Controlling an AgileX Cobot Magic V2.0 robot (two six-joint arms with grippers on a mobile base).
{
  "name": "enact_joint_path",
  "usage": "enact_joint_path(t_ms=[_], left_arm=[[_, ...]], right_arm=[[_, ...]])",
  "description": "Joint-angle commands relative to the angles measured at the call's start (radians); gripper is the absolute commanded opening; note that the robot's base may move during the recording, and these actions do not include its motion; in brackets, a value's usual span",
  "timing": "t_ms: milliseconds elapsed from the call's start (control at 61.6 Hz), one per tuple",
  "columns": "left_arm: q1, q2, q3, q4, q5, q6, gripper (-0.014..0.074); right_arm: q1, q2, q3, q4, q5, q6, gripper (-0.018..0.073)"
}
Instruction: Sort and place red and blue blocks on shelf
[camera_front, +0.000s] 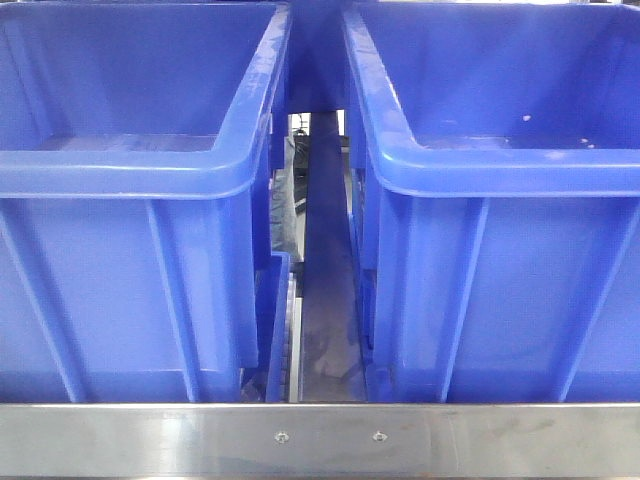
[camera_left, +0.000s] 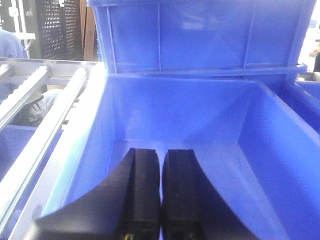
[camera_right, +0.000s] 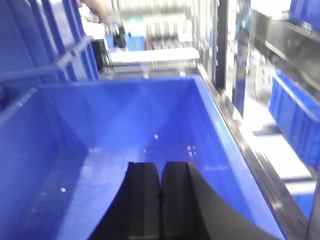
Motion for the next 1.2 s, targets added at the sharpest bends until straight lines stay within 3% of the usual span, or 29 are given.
enact_joint_path(t_ms=[0,178,325,535,1184], left_arm=[[0.001,-0.015,-0.008,-0.008,-0.08,0.0,0.0126],[0.007,-0.014,0.025,-0.008,-0.116,0.0,0.0126],[0.069,-0.014,0.026,-0.008,-0.136,0.0,0.0126],[0.136,-0.014,0.026,-0.008,-0.136,0.0,0.0126],[0.136,-0.014,0.026,-0.008,-0.136,0.0,0.0124]], right_arm=[[-0.008,-0.032,-0.024,-0.002,-0.062,-0.009,0.005],[-0.008,-0.042,-0.024,-0.006,-0.049,-0.009,0.005],[-0.008,-0.042,-0.024,-0.082,-0.05,-0.009,0.005],[-0.008,-0.042,-0.024,-0.082,-0.052,-0.009,0.005],[-0.008,-0.042,-0.024,-0.082,-0.049,-0.009,0.005]])
